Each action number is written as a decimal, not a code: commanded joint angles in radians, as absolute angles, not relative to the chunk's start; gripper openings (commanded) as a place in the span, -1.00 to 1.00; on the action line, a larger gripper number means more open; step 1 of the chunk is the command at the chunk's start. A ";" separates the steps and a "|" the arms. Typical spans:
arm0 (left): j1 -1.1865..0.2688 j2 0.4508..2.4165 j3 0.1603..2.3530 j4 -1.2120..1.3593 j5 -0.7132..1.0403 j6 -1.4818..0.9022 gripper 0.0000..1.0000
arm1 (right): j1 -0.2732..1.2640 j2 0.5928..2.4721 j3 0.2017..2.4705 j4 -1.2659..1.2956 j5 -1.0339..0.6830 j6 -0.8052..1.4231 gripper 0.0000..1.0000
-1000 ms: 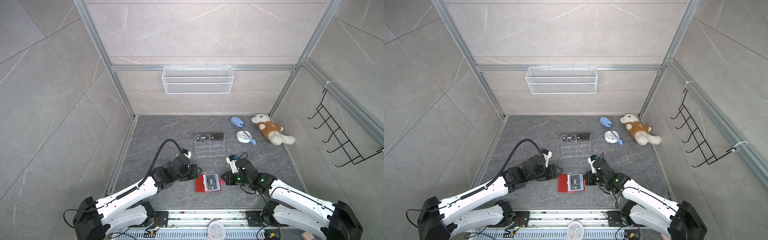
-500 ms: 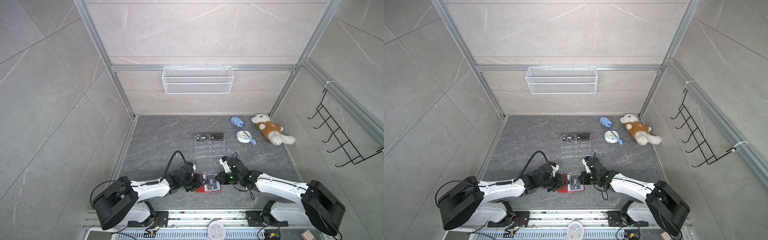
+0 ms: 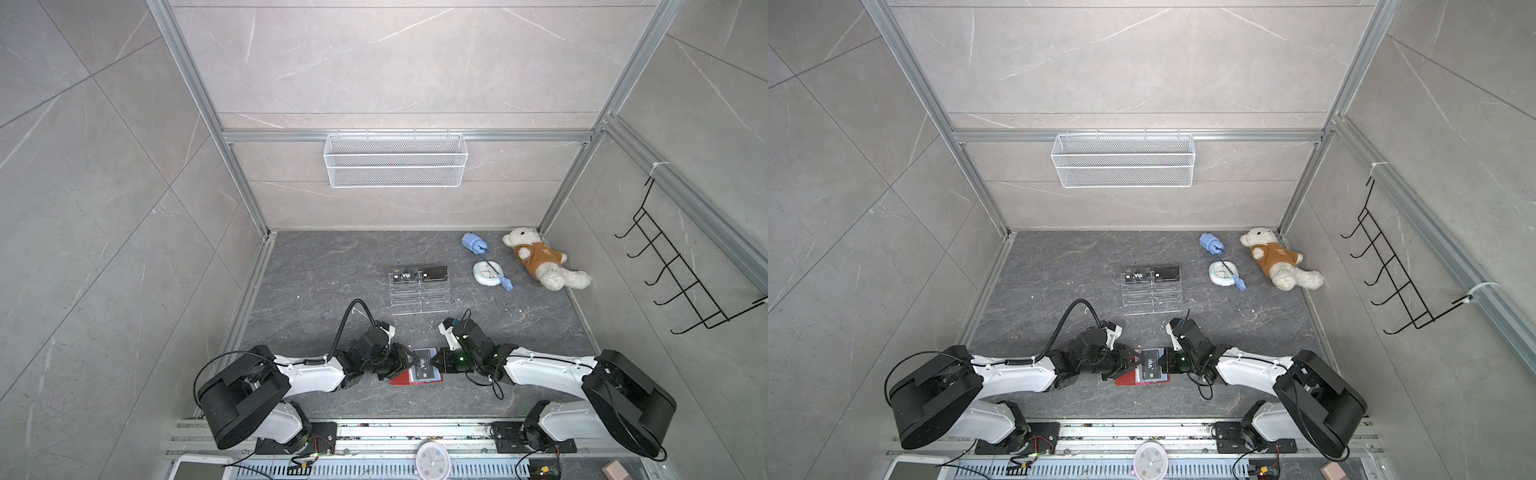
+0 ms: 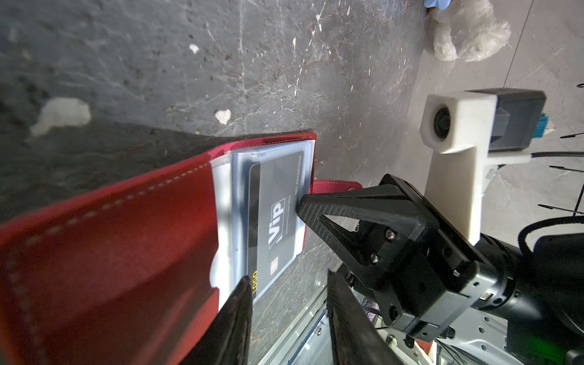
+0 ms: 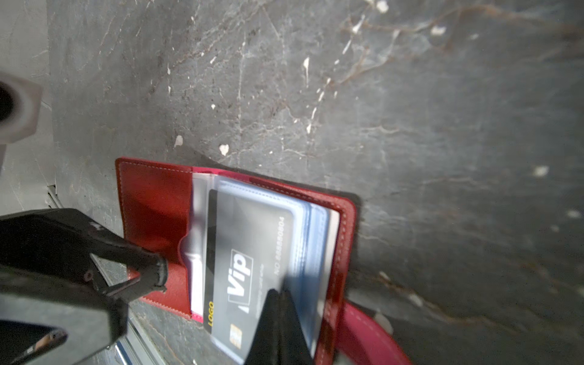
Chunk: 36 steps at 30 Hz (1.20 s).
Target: Take the credit cards out of the card holder
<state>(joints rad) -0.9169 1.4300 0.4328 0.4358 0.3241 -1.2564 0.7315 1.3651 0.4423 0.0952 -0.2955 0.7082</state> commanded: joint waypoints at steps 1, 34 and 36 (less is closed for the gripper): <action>-0.920 1.449 0.418 0.509 0.339 -1.273 -0.19 | 0.729 1.384 0.421 0.121 -0.287 0.718 -0.98; -0.922 1.648 0.285 0.960 0.272 -1.337 -0.58 | 0.730 1.401 0.362 0.192 -0.312 0.735 -1.00; -0.922 1.665 0.281 0.996 0.270 -1.344 -0.61 | 0.730 1.401 0.361 0.192 -0.314 0.733 -1.00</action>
